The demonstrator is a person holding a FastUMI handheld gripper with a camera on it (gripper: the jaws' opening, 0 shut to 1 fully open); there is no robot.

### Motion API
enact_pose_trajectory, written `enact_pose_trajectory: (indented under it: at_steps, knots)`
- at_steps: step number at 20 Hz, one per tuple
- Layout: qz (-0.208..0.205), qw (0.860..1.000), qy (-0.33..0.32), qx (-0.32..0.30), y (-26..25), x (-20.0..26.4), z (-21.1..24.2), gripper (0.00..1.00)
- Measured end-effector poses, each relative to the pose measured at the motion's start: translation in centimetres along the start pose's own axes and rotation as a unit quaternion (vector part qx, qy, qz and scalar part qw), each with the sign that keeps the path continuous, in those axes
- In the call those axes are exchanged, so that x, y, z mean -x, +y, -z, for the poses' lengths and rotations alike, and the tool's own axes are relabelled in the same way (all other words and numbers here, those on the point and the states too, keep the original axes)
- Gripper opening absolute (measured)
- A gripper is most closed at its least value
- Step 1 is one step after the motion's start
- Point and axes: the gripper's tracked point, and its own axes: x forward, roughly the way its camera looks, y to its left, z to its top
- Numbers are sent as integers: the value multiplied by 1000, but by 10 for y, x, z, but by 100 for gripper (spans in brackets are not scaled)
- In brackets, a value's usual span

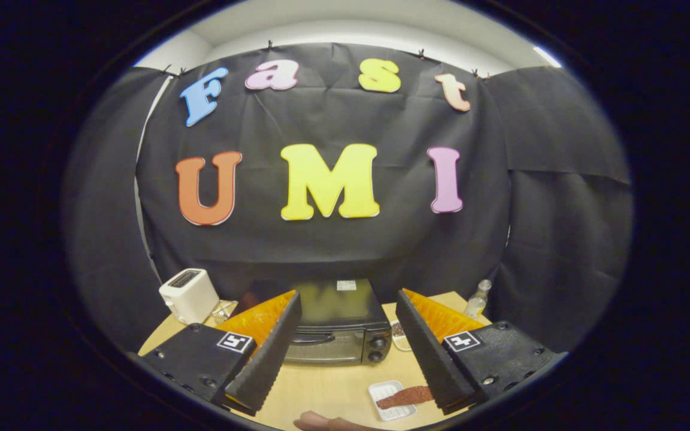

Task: Open the toaster oven, put the food inside, and close the toaster oven door.

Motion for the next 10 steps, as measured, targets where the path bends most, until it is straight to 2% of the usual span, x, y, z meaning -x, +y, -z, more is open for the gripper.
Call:
enact_pose_trajectory:
  at_steps: [2,6,10]
  knots:
    - [-17,1000,16,-7,15,-32,17,100]
    - [-15,997,77,-10,29,-90,68,100]
    - [-20,992,127,-20,39,-124,112,100]
